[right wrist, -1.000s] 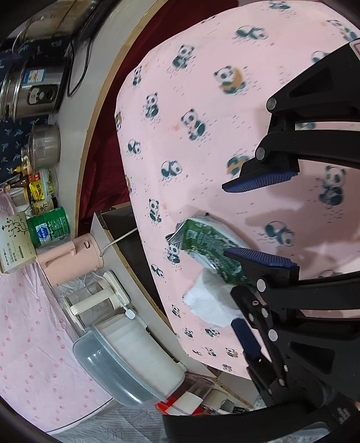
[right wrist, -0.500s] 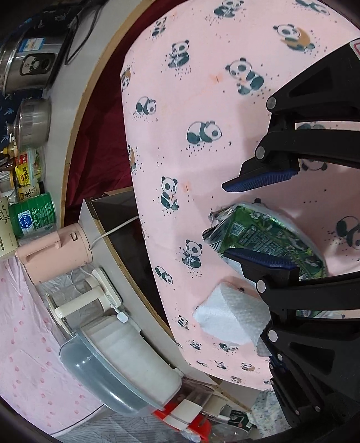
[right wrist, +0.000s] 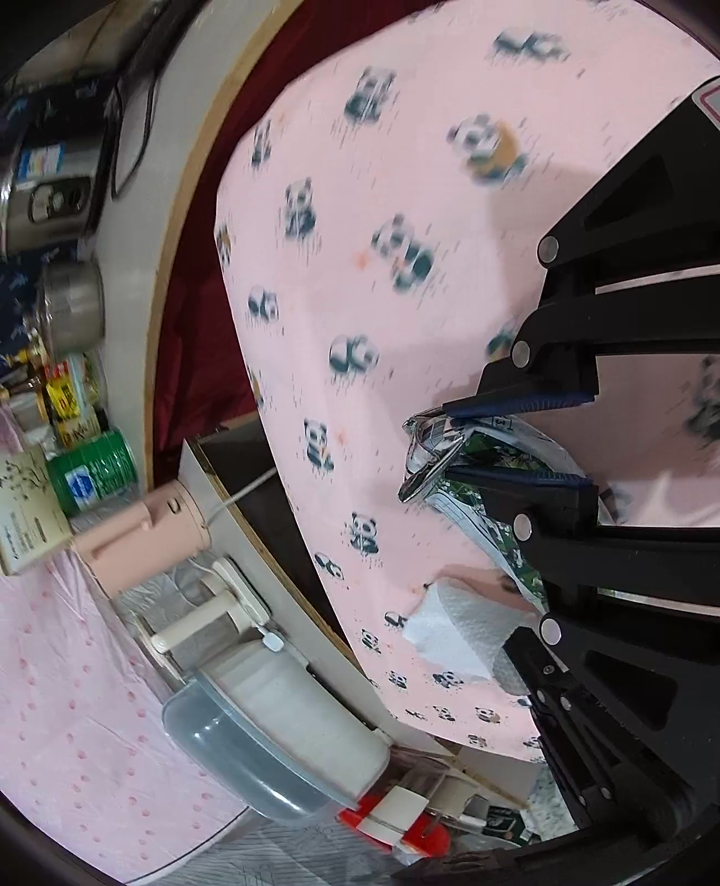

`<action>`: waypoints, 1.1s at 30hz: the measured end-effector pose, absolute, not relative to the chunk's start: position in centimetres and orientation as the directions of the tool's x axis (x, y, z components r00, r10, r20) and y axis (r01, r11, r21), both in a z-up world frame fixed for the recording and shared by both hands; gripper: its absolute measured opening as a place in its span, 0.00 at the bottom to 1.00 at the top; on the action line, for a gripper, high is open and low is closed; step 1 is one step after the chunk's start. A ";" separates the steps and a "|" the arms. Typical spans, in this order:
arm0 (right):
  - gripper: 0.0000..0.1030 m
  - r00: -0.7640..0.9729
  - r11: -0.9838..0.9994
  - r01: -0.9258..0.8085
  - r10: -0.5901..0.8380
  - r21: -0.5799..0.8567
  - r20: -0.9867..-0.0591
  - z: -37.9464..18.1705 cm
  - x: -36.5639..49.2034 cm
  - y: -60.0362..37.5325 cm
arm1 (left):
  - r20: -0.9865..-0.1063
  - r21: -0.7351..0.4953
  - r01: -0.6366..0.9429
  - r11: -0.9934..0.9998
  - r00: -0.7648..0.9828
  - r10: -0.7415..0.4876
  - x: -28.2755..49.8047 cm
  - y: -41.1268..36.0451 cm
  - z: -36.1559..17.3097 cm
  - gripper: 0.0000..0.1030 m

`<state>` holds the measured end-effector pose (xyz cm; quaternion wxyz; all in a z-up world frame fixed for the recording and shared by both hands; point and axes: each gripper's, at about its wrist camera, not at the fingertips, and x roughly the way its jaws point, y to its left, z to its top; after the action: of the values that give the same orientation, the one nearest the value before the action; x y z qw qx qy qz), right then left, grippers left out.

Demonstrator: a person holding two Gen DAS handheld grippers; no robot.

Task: Collect trash
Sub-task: 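Carry the tissue and sauce packet over the trash bin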

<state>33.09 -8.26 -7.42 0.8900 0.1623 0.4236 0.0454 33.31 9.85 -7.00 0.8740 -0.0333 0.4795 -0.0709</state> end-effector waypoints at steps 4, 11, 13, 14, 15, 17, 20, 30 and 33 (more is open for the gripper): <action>0.15 0.657 0.935 0.106 0.189 0.337 -0.730 -6.2 29.4 -10.8 | -0.827 -0.129 0.128 0.983 0.533 -0.178 30.7 7.8 -5.9 0.01; 0.15 0.695 0.923 0.171 0.135 0.345 -0.706 -3.9 22.7 -15.0 | -0.814 -0.130 0.208 0.969 0.536 -0.224 25.7 3.2 -3.9 0.01; 0.15 0.707 0.919 0.186 0.120 0.347 -0.697 -3.2 20.9 -16.1 | -0.809 -0.131 0.231 0.964 0.537 -0.239 24.1 1.7 -3.3 0.01; 0.15 0.713 0.919 0.192 0.110 0.345 -0.692 -2.8 20.0 -16.7 | -0.808 -0.134 0.240 0.962 0.536 -0.246 23.5 1.2 -3.0 0.01; 0.15 0.719 0.919 0.199 0.100 0.342 -0.688 -2.4 19.2 -17.3 | -0.806 -0.136 0.251 0.958 0.535 -0.255 22.8 0.4 -2.7 0.01; 0.15 0.729 0.915 0.213 0.085 0.343 -0.680 -1.7 17.4 -18.5 | -0.802 -0.132 0.271 0.953 0.536 -0.264 21.5 -0.9 -2.2 0.01; 0.15 0.744 0.909 0.236 0.059 0.344 -0.666 -0.8 15.2 -20.4 | -0.797 -0.130 0.304 0.944 0.535 -0.282 19.6 -3.0 -1.5 0.01; 0.15 0.783 0.870 0.332 -0.039 0.364 -0.621 1.6 8.6 -27.2 | -0.776 -0.105 0.430 0.897 0.529 -0.344 14.6 -10.7 0.9 0.01; 0.15 0.788 0.856 0.365 -0.074 0.367 -0.611 2.0 6.9 -29.3 | -0.771 -0.097 0.467 0.879 0.523 -0.363 13.5 -13.0 1.4 0.01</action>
<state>6.87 -29.35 2.03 0.9145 0.2404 0.3025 -0.1200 13.48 -13.03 1.40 0.8704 0.0610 0.4264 -0.2386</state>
